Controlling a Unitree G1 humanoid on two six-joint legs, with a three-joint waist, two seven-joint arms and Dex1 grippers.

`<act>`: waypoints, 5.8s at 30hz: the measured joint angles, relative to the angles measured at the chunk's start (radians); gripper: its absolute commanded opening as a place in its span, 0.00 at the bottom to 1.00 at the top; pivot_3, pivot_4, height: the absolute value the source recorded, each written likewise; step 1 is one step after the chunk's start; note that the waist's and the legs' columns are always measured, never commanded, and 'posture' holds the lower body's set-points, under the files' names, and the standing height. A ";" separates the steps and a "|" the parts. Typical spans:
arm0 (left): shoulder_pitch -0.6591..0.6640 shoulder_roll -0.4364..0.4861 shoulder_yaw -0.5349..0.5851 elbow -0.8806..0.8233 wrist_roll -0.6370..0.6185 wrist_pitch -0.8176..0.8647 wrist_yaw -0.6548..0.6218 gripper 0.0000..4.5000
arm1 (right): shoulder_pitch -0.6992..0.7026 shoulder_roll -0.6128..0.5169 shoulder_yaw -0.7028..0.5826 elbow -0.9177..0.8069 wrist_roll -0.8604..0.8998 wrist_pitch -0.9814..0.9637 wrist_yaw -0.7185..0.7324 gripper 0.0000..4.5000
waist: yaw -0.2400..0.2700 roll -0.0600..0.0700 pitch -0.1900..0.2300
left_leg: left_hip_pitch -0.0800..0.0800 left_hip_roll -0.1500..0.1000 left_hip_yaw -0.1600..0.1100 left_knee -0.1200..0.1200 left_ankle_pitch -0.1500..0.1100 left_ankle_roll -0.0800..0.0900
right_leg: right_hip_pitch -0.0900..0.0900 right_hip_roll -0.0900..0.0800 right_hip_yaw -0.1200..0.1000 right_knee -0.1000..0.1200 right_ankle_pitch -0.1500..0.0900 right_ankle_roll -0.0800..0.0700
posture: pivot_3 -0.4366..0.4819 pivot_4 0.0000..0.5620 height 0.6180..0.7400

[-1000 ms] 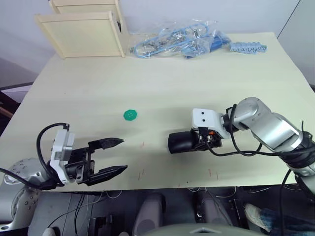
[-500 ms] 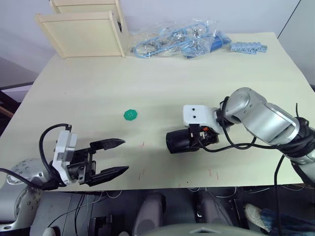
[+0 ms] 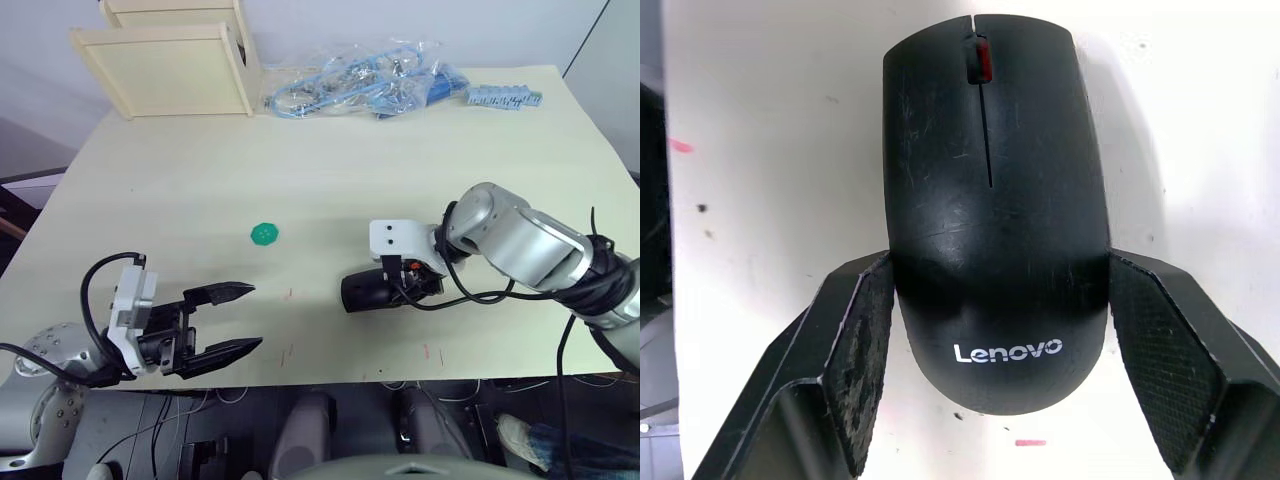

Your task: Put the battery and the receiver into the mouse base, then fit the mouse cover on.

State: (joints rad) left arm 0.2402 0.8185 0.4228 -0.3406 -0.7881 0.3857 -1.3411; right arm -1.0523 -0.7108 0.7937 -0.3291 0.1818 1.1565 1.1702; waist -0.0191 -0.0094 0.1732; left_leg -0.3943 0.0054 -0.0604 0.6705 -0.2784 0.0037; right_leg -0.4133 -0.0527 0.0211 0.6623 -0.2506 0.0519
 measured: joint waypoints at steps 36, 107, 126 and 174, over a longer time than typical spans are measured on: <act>0.004 0.000 0.000 -0.004 -0.001 0.003 0.015 1.00 | 0.010 0.027 0.017 0.018 -0.001 -0.004 -0.022 0.74 | 0.000 0.000 0.000 | 0.000 0.000 0.000 0.000 0.000 0.000 | 0.000 0.000 0.000 0.000 0.000 0.000 | 0.48 0.27 1.00; 0.003 -0.001 -0.001 -0.004 -0.001 0.004 0.018 1.00 | -0.002 0.074 0.034 0.073 -0.039 -0.046 0.002 0.74 | -0.022 0.000 0.000 | 0.000 0.000 -0.001 0.000 0.000 0.000 | 0.000 0.000 0.000 0.000 0.000 0.000 | 0.48 0.27 1.00; 0.001 -0.001 -0.001 -0.004 -0.001 0.004 0.017 1.00 | -0.002 0.081 0.033 0.073 -0.034 -0.047 0.001 0.89 | -0.022 0.000 0.000 | 0.000 0.000 -0.001 0.000 0.000 0.000 | 0.000 0.000 0.000 0.000 0.000 0.000 | 0.48 0.27 1.00; -0.008 -0.012 0.000 -0.002 0.000 0.000 0.020 1.00 | 0.418 0.246 -0.375 0.154 0.114 -0.577 -0.086 0.34 | -0.019 0.000 0.000 | 0.001 0.000 0.000 0.000 0.000 0.000 | 0.000 0.000 0.000 0.001 0.000 0.000 | 0.48 0.27 1.00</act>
State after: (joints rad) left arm 0.2322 0.8070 0.4225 -0.3425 -0.7879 0.3857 -1.3212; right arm -0.6339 -0.4646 0.4188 -0.1750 0.2956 0.5800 1.0846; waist -0.0385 -0.0099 0.1731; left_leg -0.3938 0.0056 -0.0607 0.6703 -0.2781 0.0033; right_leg -0.4130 -0.0524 0.0213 0.6629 -0.2501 0.0516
